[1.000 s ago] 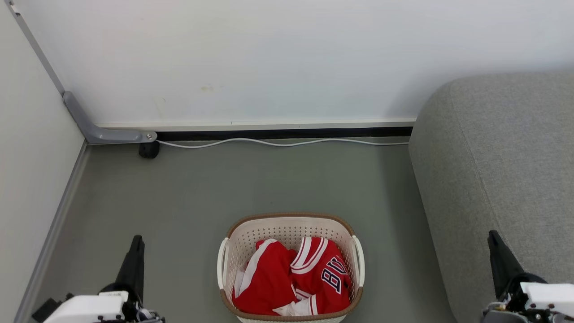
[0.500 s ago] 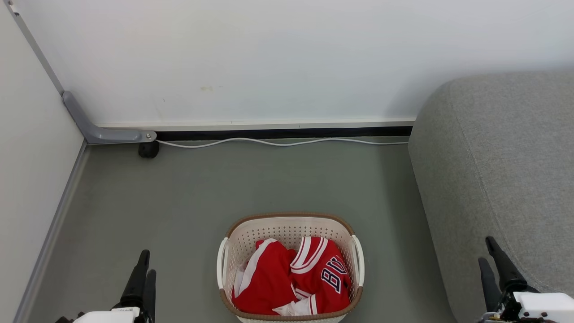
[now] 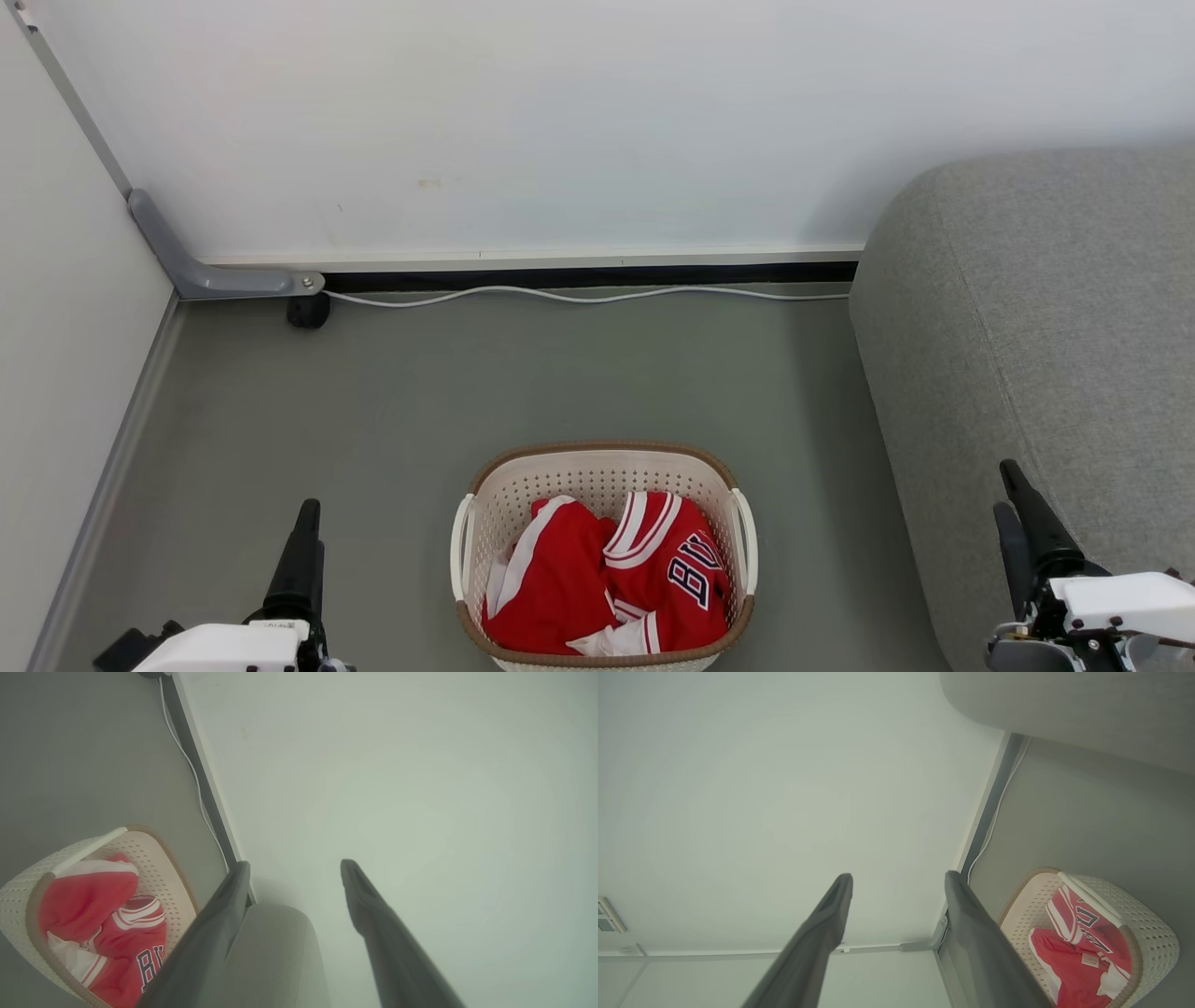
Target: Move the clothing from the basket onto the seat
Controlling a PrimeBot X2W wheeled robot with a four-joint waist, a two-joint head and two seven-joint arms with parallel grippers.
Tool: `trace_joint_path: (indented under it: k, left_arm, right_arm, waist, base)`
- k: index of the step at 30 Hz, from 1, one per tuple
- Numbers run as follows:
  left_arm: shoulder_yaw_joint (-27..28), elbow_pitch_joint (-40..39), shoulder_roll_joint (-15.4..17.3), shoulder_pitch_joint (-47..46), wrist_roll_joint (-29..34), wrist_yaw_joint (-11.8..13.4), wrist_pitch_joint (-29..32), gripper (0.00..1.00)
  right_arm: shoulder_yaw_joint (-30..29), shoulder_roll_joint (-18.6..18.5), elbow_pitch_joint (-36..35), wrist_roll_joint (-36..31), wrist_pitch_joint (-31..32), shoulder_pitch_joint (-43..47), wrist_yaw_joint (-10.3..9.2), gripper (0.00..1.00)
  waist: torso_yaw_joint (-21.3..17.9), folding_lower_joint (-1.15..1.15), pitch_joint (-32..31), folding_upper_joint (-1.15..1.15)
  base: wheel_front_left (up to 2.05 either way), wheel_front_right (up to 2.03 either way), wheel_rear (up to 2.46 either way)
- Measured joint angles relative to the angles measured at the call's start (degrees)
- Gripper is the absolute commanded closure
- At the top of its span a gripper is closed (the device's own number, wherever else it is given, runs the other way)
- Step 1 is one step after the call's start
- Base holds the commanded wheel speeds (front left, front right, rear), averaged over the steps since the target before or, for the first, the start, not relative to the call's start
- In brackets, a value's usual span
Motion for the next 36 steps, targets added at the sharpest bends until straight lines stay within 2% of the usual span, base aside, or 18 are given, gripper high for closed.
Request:
trace_joint_path:
  k: [7, 18, 26, 36]
  left_arm:
    - [-0.8, 0.0, 0.1, -0.7, 5.4, 0.0, -1.3, 0.00]
    - [-3.0, 0.0, 0.2, -2.3, 16.4, 0.5, -2.9, 0.00]
    - [-5.4, 0.1, 0.2, -3.7, 26.0, 2.9, -4.4, 0.00]
    - [-7.2, 1.1, 0.3, -4.7, 34.6, 5.7, -6.0, 0.00]
  right_arm:
    - [3.4, -2.0, 0.5, -3.1, -1.8, -1.6, 0.00, 0.00]
    - [5.1, -3.7, 1.6, -11.6, -3.5, -3.8, 0.00, 0.00]
    - [7.8, -5.4, 2.5, -18.7, -5.0, -5.6, 0.01, 0.00]
    - [10.3, -6.6, 4.1, -26.0, -6.5, -7.9, 0.01, 0.00]
  waist:
    - [0.0, 0.00, 0.1, 0.00]
    - [-0.1, 0.00, 0.3, 0.00]
    - [-0.1, -0.01, 0.5, 0.00]
    - [-0.2, -0.01, 0.7, 0.00]
  base:
    - [0.00, 0.00, 0.00]
    - [0.00, 0.00, 0.00]
    - [0.00, 0.00, 0.00]
    - [0.00, 0.00, 0.00]
